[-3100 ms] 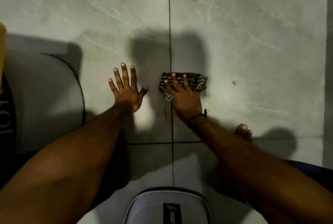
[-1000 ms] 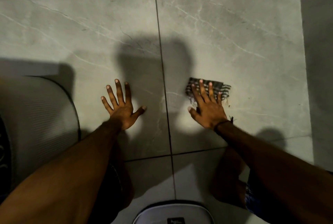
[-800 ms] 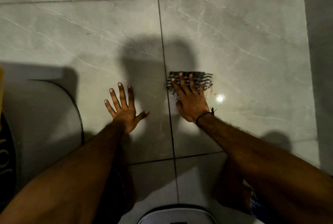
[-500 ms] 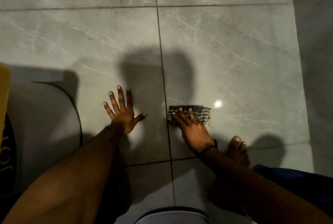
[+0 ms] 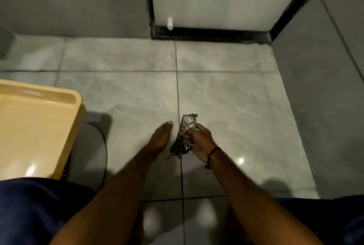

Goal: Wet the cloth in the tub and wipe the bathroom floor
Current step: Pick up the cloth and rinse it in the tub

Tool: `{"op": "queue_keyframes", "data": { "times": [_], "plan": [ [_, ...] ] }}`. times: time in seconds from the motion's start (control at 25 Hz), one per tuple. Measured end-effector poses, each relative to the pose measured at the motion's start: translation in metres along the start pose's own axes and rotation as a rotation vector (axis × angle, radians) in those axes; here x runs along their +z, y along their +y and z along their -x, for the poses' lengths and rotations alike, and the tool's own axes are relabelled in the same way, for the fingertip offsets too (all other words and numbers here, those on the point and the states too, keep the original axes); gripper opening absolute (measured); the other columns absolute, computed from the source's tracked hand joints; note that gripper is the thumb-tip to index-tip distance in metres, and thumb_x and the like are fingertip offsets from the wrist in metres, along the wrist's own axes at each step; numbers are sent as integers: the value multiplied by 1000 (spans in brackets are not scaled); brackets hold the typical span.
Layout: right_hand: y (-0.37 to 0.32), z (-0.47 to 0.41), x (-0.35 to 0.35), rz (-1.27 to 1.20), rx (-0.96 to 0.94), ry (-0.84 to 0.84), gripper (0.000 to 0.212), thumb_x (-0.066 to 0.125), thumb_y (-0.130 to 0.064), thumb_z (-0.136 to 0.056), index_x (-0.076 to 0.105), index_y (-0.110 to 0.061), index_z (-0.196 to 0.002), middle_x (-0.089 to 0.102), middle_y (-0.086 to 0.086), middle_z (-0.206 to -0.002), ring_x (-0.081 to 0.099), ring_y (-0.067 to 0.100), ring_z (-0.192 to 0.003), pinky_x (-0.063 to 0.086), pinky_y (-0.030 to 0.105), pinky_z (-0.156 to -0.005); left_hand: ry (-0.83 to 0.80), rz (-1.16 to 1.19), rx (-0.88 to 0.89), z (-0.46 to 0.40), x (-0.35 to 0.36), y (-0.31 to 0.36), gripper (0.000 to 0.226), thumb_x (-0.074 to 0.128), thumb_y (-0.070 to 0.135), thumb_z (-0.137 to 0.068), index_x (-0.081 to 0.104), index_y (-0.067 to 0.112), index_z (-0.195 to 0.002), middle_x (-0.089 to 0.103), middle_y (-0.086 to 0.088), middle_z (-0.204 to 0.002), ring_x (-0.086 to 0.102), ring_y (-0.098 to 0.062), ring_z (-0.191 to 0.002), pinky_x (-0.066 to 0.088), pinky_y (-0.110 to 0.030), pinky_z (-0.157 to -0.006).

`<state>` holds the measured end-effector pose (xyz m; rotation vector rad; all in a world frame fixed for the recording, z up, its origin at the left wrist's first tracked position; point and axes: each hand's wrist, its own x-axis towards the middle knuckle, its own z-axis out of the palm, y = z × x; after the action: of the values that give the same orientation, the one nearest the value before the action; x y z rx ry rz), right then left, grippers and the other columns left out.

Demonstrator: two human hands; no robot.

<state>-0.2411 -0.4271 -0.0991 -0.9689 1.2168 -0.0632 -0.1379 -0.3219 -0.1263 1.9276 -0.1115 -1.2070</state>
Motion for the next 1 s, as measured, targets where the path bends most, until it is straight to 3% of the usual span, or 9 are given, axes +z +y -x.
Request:
{"op": "queue_keyframes", "data": {
  "times": [0.08, 0.16, 0.2, 0.32, 0.48, 0.64, 0.76, 0.88, 1.0],
  "plan": [
    [-39, 29, 22, -52, 17, -92, 26, 60, -24, -97, 69, -12, -118, 75, 13, -103, 71, 24, -79, 58, 31, -64, -50, 229, -17, 40, -4, 43, 46, 41, 49, -103, 71, 16, -117, 70, -10, -129, 68, -25, -109, 55, -34, -95],
    [-75, 56, 46, -66, 2, -168, 36, 60, -42, -95, 71, -13, -114, 76, 7, -93, 72, 23, -76, 59, 32, -58, -58, 314, 16, 74, -19, 79, 53, 39, 56, -101, 73, 18, -117, 76, -8, -109, 72, -18, -86, 57, -23, -63],
    [-91, 71, 60, -38, -29, -202, 40, 61, -46, -93, 72, -14, -114, 74, 4, -91, 71, 23, -76, 58, 31, -56, -33, 325, 52, 92, -32, 92, 55, 41, 60, -97, 73, 21, -118, 78, -9, -109, 72, -18, -82, 57, -22, -58],
    [-136, 107, 99, 91, -130, -269, 40, 67, -42, -89, 73, -13, -117, 71, 1, -96, 67, 21, -79, 57, 30, -56, 99, 233, 187, 132, -86, 124, 53, 58, 64, -81, 72, 26, -116, 78, -9, -111, 74, -25, -86, 63, -40, -76],
    [-176, 153, 172, 222, -222, -409, 37, 66, -46, -89, 74, -20, -113, 71, 0, -104, 68, 22, -94, 61, 40, -72, 249, 155, 323, 174, -170, 142, 36, 65, 40, -89, 64, 27, -122, 75, -10, -95, 68, -25, -71, 64, -43, -68],
    [-178, 178, 250, 375, -305, -414, 17, 58, -26, -92, 72, -17, -96, 72, 2, -96, 69, 24, -84, 56, 46, -87, 284, 248, 288, 202, -242, 122, 40, 45, 46, -102, 62, 21, -127, 68, -13, -89, 61, -22, -65, 47, -22, -46],
    [-157, 181, 298, 447, -256, -478, 19, 51, -19, -94, 69, -14, -97, 70, 7, -96, 66, 25, -83, 59, 41, -75, 351, 355, 249, 217, -283, 86, 43, 37, 49, -103, 67, 27, -125, 76, -8, -109, 67, -18, -76, 48, -24, -55],
    [-125, 175, 332, 521, -203, -542, 23, 48, -23, -97, 69, -13, -101, 69, 7, -96, 63, 25, -84, 54, 37, -71, 385, 539, 167, 223, -312, 45, 42, 41, 53, -100, 68, 28, -121, 73, -4, -124, 70, -29, -104, 56, -40, -88],
    [-95, 171, 356, 617, -177, -612, 19, 58, -23, -96, 70, -12, -106, 72, 5, -97, 66, 23, -82, 55, 33, -65, 411, 587, 165, 220, -321, 11, 45, 58, 54, -94, 65, 28, -130, 73, -4, -117, 71, -22, -97, 57, -34, -78]
  ]
}}
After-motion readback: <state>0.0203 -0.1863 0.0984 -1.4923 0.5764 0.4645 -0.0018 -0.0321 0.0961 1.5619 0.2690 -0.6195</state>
